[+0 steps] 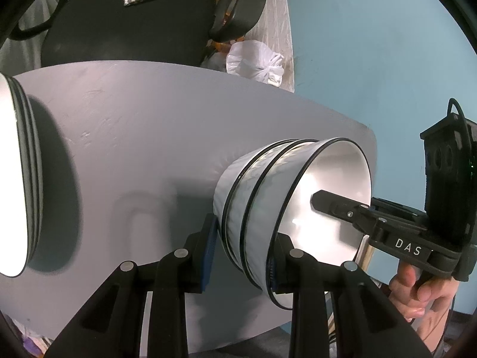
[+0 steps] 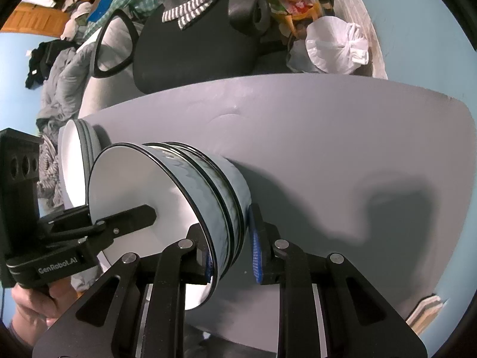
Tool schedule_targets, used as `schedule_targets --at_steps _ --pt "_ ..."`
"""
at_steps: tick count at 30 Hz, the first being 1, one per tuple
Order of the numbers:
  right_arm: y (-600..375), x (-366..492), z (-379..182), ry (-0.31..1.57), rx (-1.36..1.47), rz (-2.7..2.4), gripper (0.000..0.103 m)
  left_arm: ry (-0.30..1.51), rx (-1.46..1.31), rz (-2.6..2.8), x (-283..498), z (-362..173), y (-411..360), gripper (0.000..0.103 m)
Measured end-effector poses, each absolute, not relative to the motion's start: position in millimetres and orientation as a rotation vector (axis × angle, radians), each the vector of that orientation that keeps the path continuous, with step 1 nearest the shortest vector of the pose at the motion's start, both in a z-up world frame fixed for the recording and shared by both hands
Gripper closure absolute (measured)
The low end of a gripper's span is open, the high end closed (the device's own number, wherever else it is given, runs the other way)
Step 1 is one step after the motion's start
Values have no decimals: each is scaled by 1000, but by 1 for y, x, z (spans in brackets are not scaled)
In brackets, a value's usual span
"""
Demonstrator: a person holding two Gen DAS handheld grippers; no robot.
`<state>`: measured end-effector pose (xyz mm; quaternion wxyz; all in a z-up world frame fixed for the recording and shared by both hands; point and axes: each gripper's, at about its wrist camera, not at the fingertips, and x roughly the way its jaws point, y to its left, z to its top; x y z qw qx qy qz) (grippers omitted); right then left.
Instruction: Organize plates and bowls
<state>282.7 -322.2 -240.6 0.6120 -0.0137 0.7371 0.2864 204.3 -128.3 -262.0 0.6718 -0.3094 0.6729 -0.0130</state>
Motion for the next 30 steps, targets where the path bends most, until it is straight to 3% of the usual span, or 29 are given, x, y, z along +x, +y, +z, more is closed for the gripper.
schedule_targets --at_steps 30 --pt "-231 238 -193 1633 -132 747 83 1397 -730 46 141 -208 -42 74"
